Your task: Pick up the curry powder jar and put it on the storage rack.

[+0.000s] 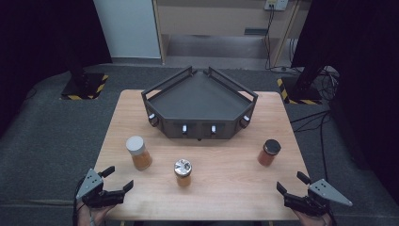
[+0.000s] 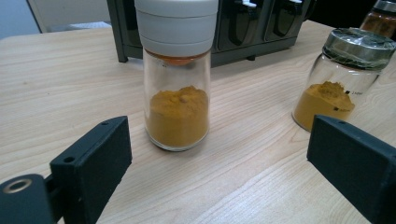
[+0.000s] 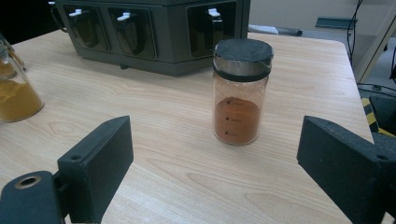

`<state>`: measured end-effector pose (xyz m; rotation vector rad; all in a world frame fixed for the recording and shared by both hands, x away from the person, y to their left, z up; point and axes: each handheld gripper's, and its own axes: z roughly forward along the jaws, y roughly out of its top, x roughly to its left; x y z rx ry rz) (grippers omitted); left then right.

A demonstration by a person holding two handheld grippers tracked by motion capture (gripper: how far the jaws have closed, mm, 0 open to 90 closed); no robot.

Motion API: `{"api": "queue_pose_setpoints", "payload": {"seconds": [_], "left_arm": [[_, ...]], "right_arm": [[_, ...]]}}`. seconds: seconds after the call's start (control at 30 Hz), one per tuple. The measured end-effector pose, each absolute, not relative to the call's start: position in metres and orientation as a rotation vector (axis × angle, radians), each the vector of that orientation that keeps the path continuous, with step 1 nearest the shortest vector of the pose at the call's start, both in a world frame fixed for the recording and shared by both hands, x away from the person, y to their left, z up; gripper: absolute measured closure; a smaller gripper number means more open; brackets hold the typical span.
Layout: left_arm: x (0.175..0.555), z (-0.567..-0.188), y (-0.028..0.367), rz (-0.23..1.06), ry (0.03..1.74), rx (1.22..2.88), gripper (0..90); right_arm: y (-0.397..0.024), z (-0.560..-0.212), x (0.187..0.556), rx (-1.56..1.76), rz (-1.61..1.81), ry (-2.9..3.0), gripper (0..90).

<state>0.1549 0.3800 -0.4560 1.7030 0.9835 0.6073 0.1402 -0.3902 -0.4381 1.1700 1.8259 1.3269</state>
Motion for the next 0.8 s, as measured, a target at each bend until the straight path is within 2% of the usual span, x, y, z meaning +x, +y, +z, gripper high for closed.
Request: {"api": "queue_pose_setpoints", "payload": {"seconds": [0.8], "left_arm": [[0.1550,-0.4565,0.3818,0.584,0.972,1.701,3.4]], "right_arm": [[-0.3871,-0.4364,0.1385,1.135,1.312,1.847,9.0]]}}
